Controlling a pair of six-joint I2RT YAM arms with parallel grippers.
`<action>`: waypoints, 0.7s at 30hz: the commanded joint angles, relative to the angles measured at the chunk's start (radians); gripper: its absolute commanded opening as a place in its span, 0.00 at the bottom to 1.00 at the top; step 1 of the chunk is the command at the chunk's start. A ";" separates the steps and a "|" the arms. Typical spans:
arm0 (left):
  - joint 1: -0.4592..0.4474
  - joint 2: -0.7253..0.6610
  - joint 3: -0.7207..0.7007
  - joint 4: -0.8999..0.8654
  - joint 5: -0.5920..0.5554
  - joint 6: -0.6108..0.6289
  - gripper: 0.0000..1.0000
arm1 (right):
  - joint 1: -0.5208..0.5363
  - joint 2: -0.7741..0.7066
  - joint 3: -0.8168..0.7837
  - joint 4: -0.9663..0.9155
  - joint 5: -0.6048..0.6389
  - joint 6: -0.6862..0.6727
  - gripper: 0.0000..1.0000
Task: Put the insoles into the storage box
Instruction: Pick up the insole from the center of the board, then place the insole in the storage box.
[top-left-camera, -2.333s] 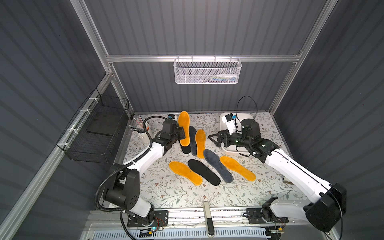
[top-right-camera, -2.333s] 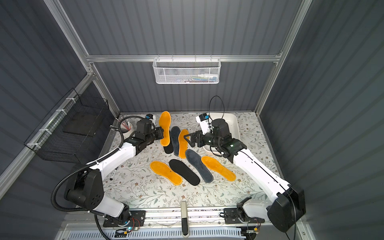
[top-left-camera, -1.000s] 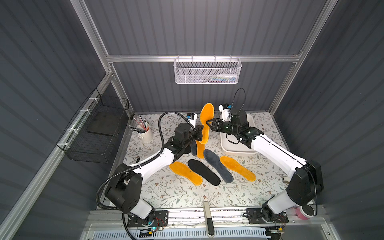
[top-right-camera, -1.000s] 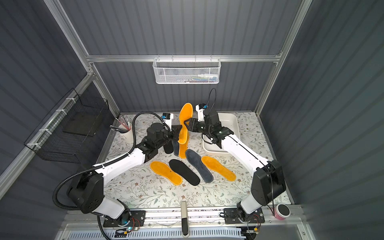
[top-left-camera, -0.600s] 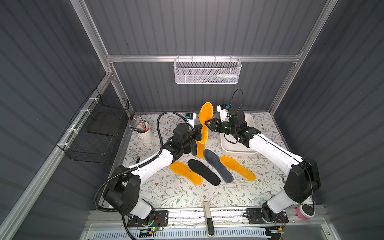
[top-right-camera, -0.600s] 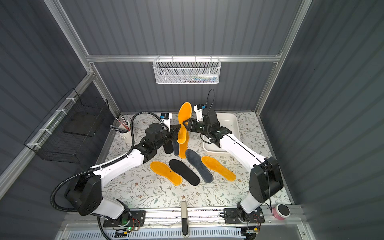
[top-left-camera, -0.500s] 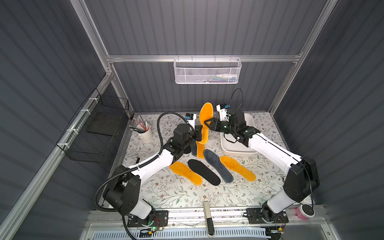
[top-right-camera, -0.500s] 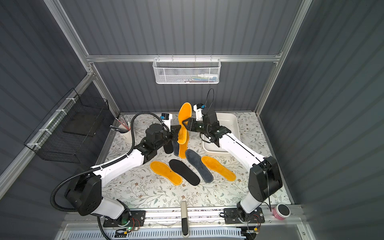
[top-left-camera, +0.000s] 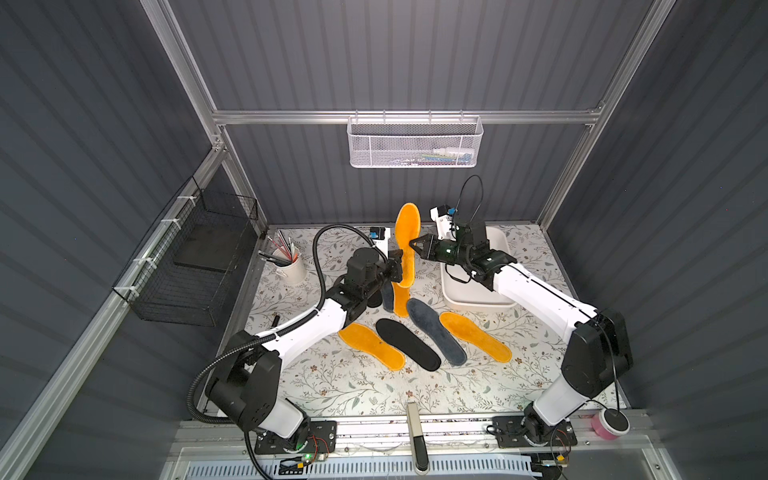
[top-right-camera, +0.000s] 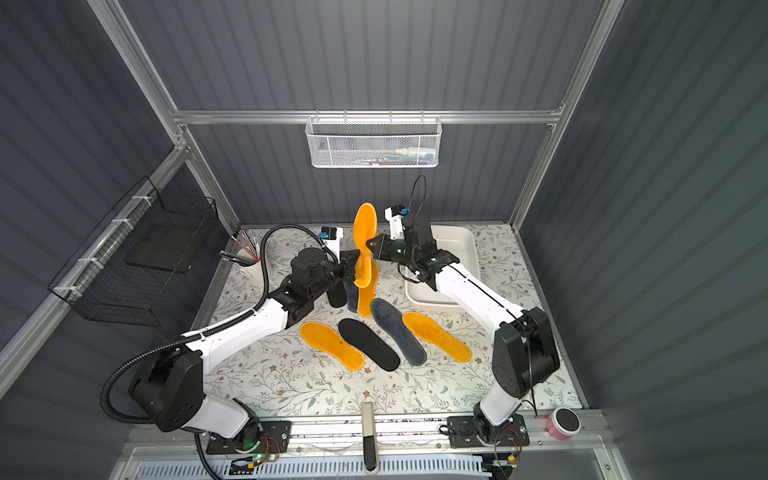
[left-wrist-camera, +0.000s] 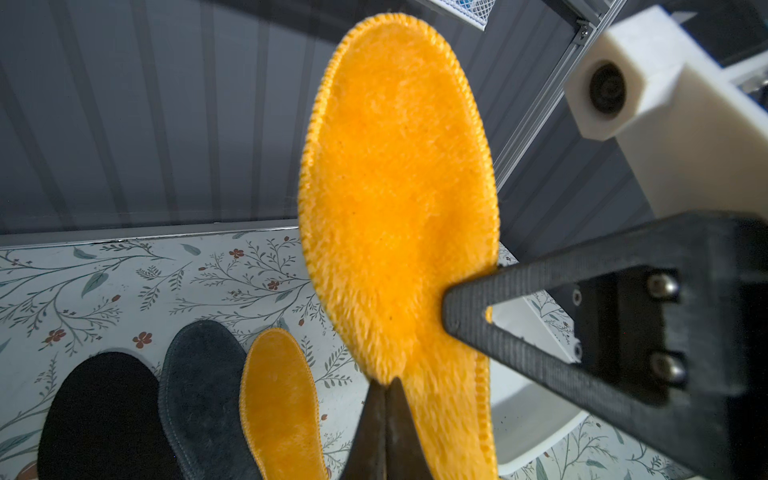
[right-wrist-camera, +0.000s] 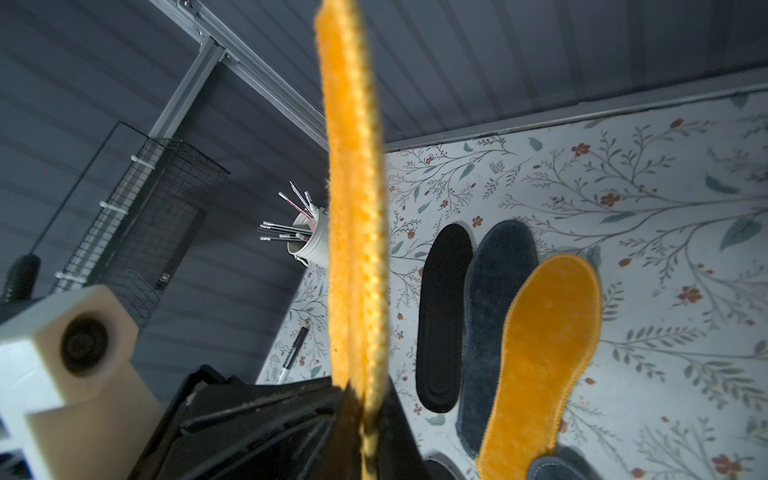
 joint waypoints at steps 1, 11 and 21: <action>-0.006 -0.026 -0.016 0.029 -0.002 0.007 0.06 | -0.005 0.002 0.024 0.013 -0.018 -0.023 0.02; -0.006 -0.038 -0.019 -0.001 -0.056 0.003 0.86 | -0.047 -0.052 -0.007 0.011 -0.062 -0.082 0.00; -0.005 -0.071 -0.038 -0.088 -0.175 0.097 1.00 | -0.276 -0.169 -0.024 -0.255 -0.190 -0.171 0.00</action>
